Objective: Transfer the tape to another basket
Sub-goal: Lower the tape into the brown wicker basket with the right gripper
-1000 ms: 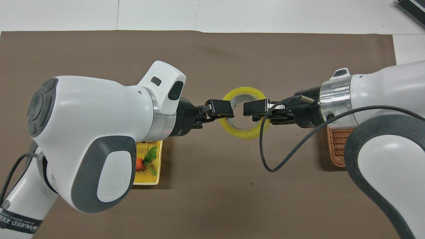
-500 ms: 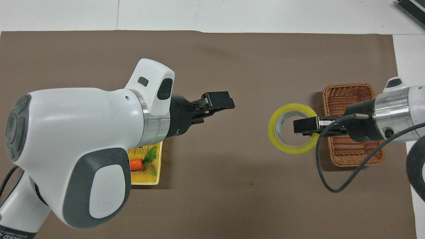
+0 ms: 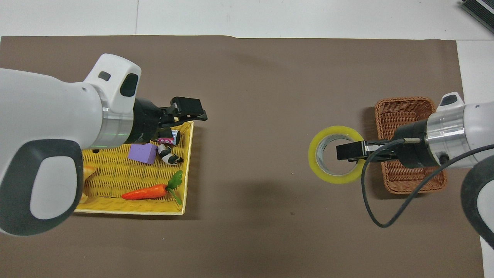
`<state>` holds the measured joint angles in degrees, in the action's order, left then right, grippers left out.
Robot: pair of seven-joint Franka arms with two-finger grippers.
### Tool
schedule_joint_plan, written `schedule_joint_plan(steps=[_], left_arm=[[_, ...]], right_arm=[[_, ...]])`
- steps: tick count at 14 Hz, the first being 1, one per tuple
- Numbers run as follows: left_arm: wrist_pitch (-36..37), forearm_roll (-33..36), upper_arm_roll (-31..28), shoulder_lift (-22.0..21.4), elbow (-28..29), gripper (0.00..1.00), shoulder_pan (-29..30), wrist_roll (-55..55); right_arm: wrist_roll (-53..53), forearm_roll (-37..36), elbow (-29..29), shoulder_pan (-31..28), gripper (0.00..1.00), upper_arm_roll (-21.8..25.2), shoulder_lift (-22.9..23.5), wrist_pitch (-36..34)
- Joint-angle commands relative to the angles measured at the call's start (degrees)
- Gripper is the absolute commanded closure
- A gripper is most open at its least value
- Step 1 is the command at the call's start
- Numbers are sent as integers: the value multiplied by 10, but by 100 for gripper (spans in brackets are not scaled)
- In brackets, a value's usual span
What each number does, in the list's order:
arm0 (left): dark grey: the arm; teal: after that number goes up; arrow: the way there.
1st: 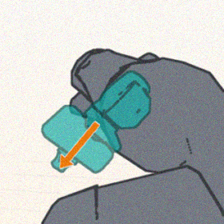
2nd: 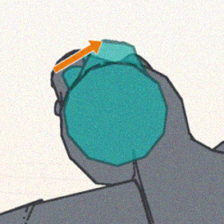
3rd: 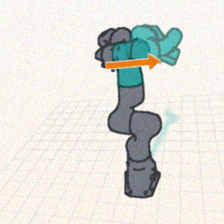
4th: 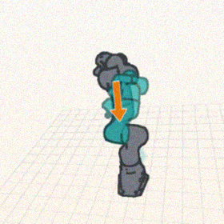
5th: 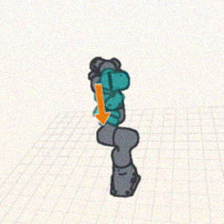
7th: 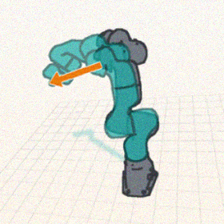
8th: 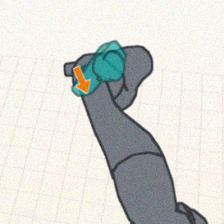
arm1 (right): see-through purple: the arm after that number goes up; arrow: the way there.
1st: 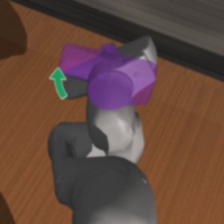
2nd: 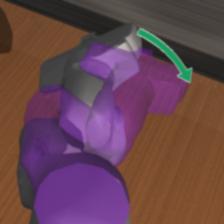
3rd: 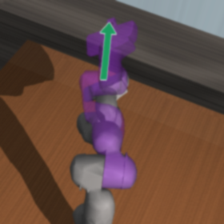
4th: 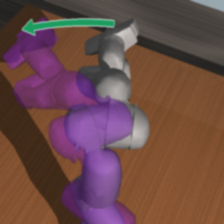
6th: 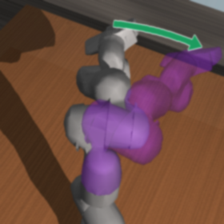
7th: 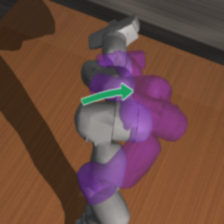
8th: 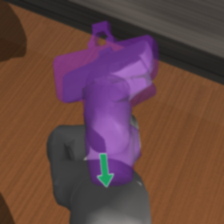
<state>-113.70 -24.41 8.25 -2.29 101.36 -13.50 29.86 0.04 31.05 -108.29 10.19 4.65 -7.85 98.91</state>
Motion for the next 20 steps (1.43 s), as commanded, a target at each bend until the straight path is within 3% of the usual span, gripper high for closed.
schedule_joint_plan(steps=[1, 5, 8, 12, 15, 20], left_arm=[[55, 55, 5, -15, 9, 0, 57, -61], [124, 146, 5, -3, -30, 0, 130, -194], [172, 181, 5, -2, -58, 0, 175, -226], [259, 254, 5, 27, -124, 0, 182, -291], [248, 258, 5, 12, -94, 0, 182, -336], [249, 256, 5, 12, -96, 0, 194, -342]], right_arm=[[-57, -30, -16, -51, 100, -1, -6, 3], [-164, -56, -17, -156, 100, 0, 51, 7], [-232, -57, -18, -220, 100, 0, 106, 48], [-243, -83, -18, -230, 100, -1, 139, 110], [-272, -83, -26, -238, 100, -1, 174, 136], [-325, -77, -32, -258, 100, -1, 205, 155]])
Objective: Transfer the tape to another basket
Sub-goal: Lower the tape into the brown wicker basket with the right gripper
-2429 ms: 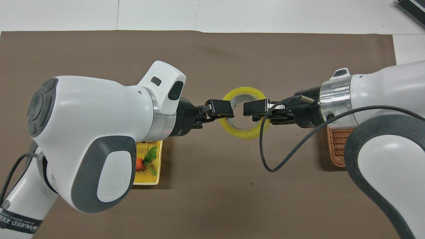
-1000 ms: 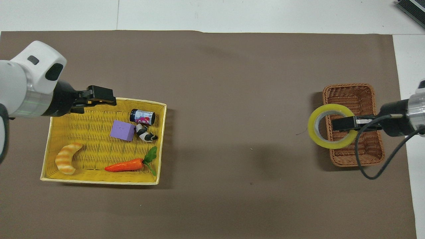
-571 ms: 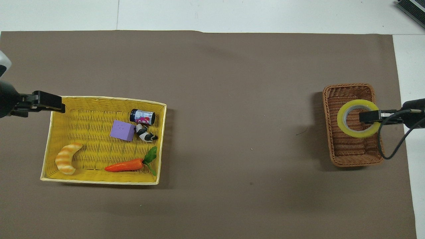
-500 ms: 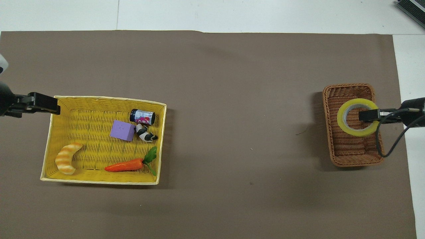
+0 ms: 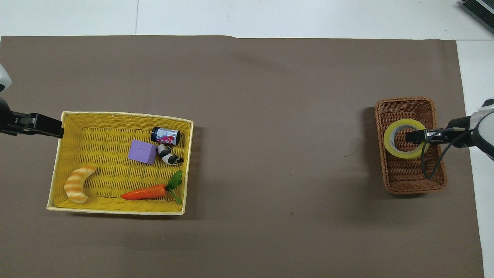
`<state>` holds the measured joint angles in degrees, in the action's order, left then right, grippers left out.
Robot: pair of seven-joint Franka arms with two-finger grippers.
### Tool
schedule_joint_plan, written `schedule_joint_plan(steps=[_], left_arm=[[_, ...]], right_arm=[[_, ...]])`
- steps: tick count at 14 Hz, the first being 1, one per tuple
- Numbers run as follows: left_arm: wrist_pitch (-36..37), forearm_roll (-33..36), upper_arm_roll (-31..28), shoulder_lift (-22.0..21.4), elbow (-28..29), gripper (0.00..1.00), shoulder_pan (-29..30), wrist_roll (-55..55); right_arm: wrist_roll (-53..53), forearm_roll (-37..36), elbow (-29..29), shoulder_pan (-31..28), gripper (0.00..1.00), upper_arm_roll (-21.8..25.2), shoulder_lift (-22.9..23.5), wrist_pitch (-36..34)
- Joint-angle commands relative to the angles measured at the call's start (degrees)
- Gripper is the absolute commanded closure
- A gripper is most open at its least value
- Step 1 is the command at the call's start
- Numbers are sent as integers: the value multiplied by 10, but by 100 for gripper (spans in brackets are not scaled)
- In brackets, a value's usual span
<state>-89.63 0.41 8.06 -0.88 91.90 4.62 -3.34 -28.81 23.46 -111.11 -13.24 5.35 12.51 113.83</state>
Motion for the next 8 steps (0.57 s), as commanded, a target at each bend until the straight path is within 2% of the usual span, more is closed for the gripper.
schedule_joint_plan(steps=[1, 6, 7, 8], left_arm=[[9, 8, 7, -1, -1, 0, 13, -11], [9, 8, 7, -2, -1, 0, 13, -11], [9, 8, 7, -1, -1, 0, 13, -11], [9, 8, 7, -1, -1, 0, 13, -11]], right_arm=[[-48, 3, -4, -29, 100, -8, 11, 6], [-58, 20, -16, -29, 100, -8, 17, 9], [-57, 22, -17, -28, 94, -8, 16, 9], [-57, 22, -17, -28, 73, -8, 16, 10]])
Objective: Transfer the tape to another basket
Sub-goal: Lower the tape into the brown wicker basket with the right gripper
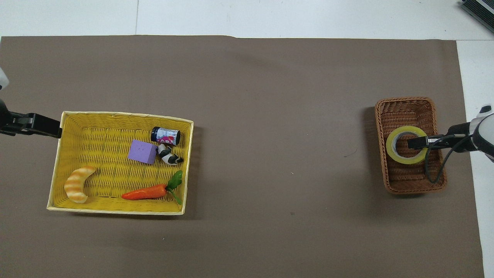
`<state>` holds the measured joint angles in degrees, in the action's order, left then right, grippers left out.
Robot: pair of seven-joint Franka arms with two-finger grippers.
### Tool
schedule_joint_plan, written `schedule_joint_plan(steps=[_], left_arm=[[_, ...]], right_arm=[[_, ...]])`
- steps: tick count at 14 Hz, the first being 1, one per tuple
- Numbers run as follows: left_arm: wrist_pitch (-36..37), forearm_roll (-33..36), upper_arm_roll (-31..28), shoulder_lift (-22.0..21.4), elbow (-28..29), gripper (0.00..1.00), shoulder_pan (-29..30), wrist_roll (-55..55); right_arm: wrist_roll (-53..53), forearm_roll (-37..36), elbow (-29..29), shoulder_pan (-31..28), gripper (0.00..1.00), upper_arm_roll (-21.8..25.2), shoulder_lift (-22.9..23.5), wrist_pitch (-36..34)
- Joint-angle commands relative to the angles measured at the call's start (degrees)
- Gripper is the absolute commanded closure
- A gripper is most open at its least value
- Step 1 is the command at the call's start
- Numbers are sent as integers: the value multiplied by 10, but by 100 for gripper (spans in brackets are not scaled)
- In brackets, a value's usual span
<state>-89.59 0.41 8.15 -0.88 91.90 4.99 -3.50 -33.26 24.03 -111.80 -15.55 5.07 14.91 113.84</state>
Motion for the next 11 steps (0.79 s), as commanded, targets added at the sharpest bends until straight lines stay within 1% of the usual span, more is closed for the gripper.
schedule_joint_plan(steps=[1, 2, 6, 11], left_arm=[[8, 8, 6, -1, -1, 0, 9, -9], [8, 8, 6, -2, -1, 0, 9, -9], [8, 8, 6, -2, -1, 0, 9, -9], [8, 8, 5, -2, -1, 0, 9, -9]], right_arm=[[-11, 16, -11, -5, 25, -5, -7, 9], [-10, 16, -11, -5, 0, -5, -7, 15], [-8, 15, 9, -4, 0, -5, 1, 17], [0, 6, 63, 4, 0, -5, 6, 17]])
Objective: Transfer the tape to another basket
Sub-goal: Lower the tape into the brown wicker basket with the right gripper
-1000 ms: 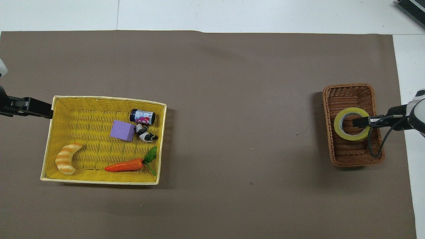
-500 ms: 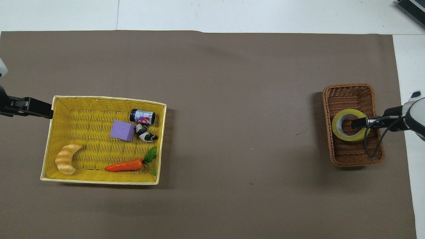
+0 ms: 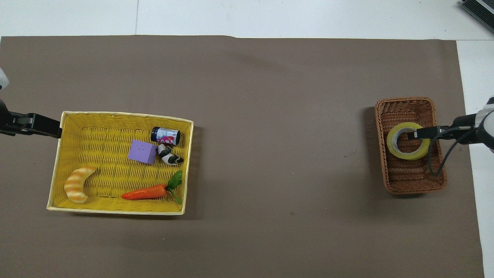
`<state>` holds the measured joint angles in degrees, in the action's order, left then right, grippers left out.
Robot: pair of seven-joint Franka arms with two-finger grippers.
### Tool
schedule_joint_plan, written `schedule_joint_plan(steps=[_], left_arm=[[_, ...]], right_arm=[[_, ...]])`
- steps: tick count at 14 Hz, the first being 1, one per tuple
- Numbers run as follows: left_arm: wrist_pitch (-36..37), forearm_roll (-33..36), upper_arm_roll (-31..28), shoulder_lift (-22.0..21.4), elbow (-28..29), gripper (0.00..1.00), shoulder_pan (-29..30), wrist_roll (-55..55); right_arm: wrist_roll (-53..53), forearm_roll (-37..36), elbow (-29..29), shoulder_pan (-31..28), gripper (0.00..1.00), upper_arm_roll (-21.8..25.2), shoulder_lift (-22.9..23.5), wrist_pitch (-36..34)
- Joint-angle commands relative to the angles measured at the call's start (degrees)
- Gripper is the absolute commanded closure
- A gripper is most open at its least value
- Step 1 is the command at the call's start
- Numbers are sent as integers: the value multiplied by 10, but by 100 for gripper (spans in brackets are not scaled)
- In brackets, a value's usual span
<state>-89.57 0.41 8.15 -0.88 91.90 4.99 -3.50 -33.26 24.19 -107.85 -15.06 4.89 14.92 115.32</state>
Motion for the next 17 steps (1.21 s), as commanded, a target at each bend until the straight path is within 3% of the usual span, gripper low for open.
schedule_joint_plan(steps=[1, 4, 7, 11, 17], left_arm=[[8, 8, 6, -2, -1, 0, 9, -9], [8, 8, 6, -2, -1, 0, 9, -9], [8, 8, 6, -2, -1, 0, 9, -9], [8, 8, 6, -2, -1, 0, 9, -9], [8, 8, 6, -2, -1, 0, 9, -9]], right_arm=[[0, -1, 30, 1, 0, -3, 6, 7], [18, -69, 43, 37, 0, -1, 2, 66], [132, -142, 45, 69, 0, -2, -5, 103], [301, -200, 40, 128, 0, -2, -37, 60], [507, -218, 11, 222, 0, -2, -112, -18]])
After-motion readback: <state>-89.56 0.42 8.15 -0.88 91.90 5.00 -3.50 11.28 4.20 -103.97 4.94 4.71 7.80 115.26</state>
